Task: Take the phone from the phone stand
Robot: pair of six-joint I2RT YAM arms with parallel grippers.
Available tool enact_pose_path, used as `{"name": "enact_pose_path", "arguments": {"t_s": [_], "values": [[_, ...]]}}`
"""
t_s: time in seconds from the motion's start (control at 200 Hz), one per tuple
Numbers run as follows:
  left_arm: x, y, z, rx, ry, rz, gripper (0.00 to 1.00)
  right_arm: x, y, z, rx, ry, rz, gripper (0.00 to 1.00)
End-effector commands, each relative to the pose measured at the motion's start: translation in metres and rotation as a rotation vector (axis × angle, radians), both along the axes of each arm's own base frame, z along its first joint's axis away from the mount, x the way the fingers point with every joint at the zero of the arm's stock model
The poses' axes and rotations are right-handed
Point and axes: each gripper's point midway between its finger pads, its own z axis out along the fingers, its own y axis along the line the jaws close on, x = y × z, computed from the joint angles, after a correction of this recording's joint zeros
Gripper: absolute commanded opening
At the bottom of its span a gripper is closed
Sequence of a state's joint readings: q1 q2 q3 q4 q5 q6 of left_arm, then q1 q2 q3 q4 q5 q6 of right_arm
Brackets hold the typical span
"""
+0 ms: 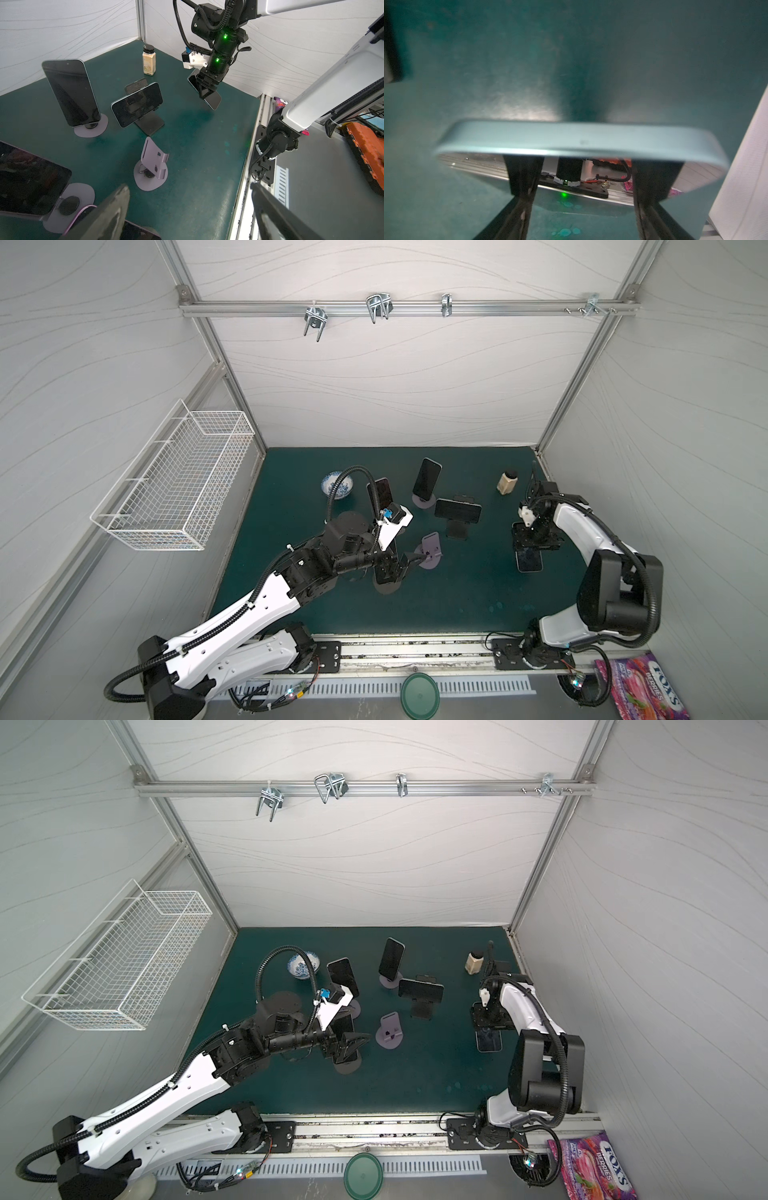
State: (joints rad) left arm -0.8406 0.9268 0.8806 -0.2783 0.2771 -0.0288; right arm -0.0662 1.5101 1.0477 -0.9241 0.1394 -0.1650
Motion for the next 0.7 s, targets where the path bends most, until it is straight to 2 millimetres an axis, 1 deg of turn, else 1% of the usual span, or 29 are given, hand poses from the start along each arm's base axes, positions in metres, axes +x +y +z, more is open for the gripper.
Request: {"name": "enact_pose_path", "arguments": {"t_s": [0.0,0.15,0.24,0.285,0.405,0.575,0.695], "values": [[0.003,-0.002,0.032,-0.053,-0.092,-0.002,0.93,0.001,-0.015,-0.012,-0.064,0.070,0.037,0.58],[0.005,-0.003,0.030,-0.041,-0.103,-0.008,0.94,0.002,-0.024,-0.031,-0.060,0.150,-0.019,0.58],[0.004,-0.003,0.032,-0.042,-0.107,-0.011,0.94,-0.006,-0.030,-0.045,-0.068,0.186,-0.036,0.59],[0.003,-0.003,0.034,-0.044,-0.109,-0.011,0.94,-0.007,-0.032,-0.048,-0.069,0.186,-0.042,0.59],[0.003,-0.003,0.034,-0.045,-0.109,-0.010,0.94,-0.005,-0.039,-0.046,-0.072,0.163,-0.063,0.60],[0.002,-0.005,0.036,-0.045,-0.117,-0.023,0.95,-0.007,-0.056,-0.046,-0.093,0.164,-0.106,0.65],[0.002,-0.005,0.039,-0.046,-0.126,-0.023,0.95,-0.006,-0.067,-0.046,-0.105,0.188,-0.123,0.65]]}}
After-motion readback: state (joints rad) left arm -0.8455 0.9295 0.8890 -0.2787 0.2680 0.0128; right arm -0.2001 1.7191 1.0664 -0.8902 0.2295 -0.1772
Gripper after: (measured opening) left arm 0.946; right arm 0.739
